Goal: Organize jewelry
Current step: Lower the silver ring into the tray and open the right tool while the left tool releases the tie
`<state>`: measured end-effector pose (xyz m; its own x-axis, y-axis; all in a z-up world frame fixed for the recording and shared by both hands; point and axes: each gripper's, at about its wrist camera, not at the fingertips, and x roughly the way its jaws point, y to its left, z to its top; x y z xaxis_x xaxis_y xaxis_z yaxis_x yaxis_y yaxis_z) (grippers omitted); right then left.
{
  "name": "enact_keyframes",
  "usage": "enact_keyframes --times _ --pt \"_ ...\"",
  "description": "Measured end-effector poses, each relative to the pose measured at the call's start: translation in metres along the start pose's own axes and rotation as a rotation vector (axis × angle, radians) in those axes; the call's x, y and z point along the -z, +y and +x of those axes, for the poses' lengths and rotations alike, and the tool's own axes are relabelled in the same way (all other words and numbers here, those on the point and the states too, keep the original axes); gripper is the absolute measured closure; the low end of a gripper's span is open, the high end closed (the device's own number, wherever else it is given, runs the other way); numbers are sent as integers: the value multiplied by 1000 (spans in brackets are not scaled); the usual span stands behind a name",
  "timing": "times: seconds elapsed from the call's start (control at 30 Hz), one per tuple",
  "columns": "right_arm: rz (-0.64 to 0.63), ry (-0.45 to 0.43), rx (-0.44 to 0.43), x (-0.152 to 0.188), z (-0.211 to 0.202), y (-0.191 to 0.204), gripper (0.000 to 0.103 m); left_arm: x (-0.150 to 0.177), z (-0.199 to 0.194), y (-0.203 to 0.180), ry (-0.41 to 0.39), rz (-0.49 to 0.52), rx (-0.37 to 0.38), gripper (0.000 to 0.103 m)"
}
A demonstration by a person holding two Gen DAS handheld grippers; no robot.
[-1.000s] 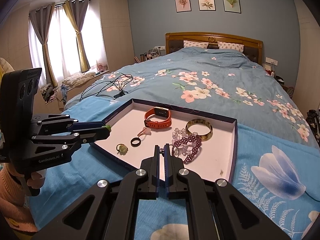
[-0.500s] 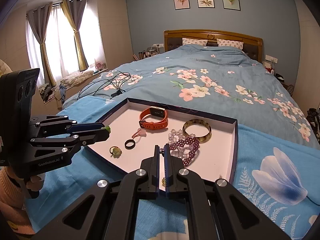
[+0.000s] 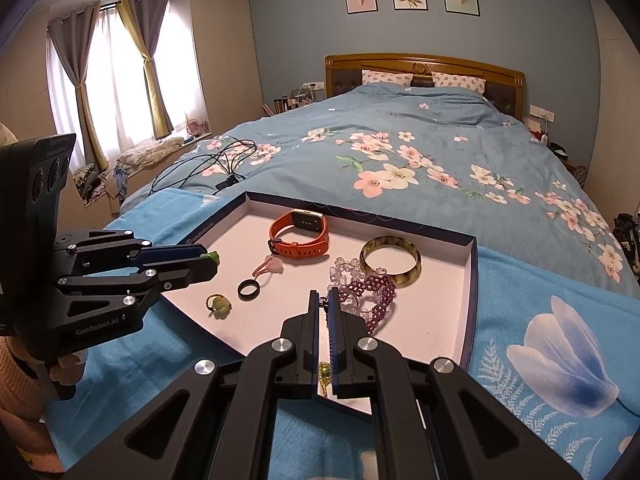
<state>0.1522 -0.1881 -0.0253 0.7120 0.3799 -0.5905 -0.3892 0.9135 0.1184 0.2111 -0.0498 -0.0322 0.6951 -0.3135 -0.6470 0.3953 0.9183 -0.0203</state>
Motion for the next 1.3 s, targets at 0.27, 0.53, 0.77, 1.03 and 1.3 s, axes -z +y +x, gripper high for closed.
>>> enact_keyframes --times 0.27,0.53,0.77,1.03,1.3 --pt "-1 18 1 -1 9 -1 100 -1 7 2 13 -9 -7 85" --pt "-2 26 6 -2 15 -1 100 -3 14 4 25 -17 -14 85" --pt "-2 35 13 -1 20 -3 100 -5 20 7 33 -24 -22 85" --pt "4 54 25 -1 28 -5 100 -5 28 9 50 -27 -32 85" --pt "1 70 29 -1 35 -6 100 -4 36 10 60 -32 -36 85"
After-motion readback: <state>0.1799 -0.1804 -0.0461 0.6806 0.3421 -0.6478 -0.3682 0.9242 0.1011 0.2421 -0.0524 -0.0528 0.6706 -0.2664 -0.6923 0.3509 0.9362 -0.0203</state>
